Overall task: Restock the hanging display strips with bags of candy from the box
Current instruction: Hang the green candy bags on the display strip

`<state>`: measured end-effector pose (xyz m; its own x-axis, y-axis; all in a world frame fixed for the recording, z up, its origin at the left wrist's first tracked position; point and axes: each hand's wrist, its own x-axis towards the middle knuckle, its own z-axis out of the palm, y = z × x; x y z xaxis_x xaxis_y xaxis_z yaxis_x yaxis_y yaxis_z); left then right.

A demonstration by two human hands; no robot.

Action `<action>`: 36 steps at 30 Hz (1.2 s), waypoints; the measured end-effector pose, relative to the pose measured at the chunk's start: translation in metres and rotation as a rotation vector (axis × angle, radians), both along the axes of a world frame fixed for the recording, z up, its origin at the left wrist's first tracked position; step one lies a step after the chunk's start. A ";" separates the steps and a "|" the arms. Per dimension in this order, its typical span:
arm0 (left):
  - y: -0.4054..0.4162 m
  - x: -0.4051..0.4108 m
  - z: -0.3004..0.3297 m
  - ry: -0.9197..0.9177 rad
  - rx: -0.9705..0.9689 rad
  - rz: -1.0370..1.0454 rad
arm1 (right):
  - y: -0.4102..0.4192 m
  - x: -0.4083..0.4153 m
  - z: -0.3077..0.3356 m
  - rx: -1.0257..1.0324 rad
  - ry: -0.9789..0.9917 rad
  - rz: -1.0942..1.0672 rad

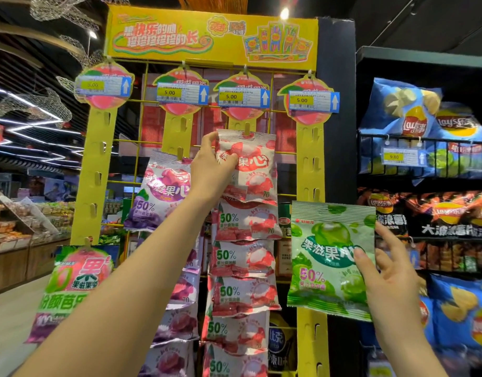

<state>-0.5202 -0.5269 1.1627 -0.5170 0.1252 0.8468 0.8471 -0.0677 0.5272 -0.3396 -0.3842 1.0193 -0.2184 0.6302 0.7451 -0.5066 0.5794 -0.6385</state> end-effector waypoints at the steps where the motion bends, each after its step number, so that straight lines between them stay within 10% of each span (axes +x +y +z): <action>1: -0.001 0.001 0.000 0.020 -0.004 0.043 | 0.003 -0.001 -0.002 -0.006 0.003 -0.010; 11: -0.020 0.015 -0.044 0.305 -0.097 0.314 | 0.013 0.021 -0.037 -0.094 -0.070 -0.069; 20: -0.002 0.063 -0.131 0.437 -0.260 0.155 | 0.019 0.029 -0.085 -0.133 -0.168 -0.014; 36: 0.055 0.077 -0.310 -0.142 -0.541 0.000 | 0.034 0.056 -0.202 -0.280 -0.447 0.103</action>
<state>-0.4427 -0.4720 0.8523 -0.6216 0.5223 0.5838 0.7650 0.2442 0.5960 -0.2832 -0.3505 0.8171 -0.5466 0.7503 0.3718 -0.1953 0.3175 -0.9279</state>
